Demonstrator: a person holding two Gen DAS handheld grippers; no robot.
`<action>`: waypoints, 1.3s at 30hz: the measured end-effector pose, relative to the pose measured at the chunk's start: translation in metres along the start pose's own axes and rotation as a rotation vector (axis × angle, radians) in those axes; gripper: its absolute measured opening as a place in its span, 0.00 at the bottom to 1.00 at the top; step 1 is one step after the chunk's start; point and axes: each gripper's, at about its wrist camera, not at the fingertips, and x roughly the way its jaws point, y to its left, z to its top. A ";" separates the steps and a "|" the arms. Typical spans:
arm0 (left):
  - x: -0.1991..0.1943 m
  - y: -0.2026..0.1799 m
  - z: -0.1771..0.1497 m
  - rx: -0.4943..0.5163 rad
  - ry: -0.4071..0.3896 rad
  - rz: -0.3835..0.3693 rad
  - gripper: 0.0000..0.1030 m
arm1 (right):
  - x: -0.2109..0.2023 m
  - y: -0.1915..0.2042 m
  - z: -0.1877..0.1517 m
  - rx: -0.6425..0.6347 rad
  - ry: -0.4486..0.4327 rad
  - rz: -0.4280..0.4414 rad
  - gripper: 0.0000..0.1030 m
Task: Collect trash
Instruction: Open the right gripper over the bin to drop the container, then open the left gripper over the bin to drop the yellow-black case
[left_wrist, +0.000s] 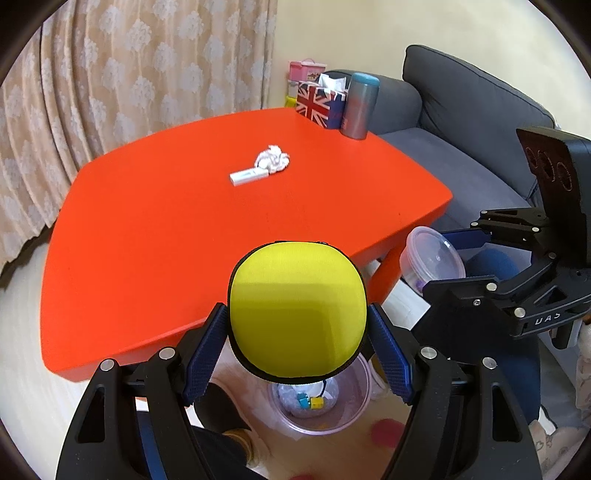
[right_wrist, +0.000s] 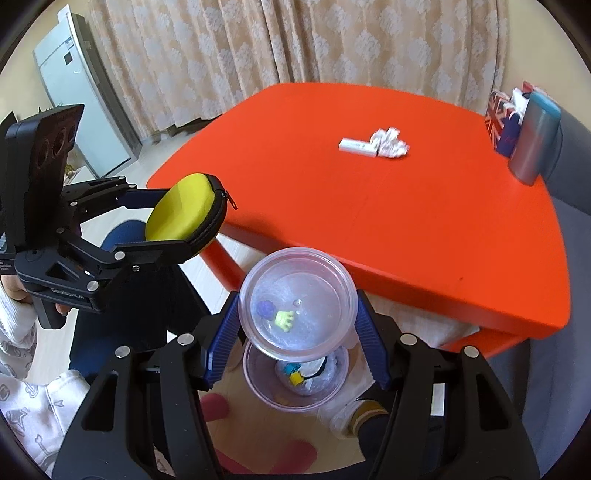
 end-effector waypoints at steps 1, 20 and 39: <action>0.000 0.000 -0.002 -0.002 0.001 -0.001 0.71 | 0.003 -0.001 0.001 0.001 0.003 0.002 0.59; -0.003 0.001 -0.008 -0.006 -0.005 -0.007 0.71 | 0.008 0.001 0.002 0.015 -0.009 0.014 0.93; 0.012 -0.011 -0.010 0.027 0.043 -0.039 0.71 | 0.001 -0.016 -0.001 0.087 -0.008 -0.043 0.95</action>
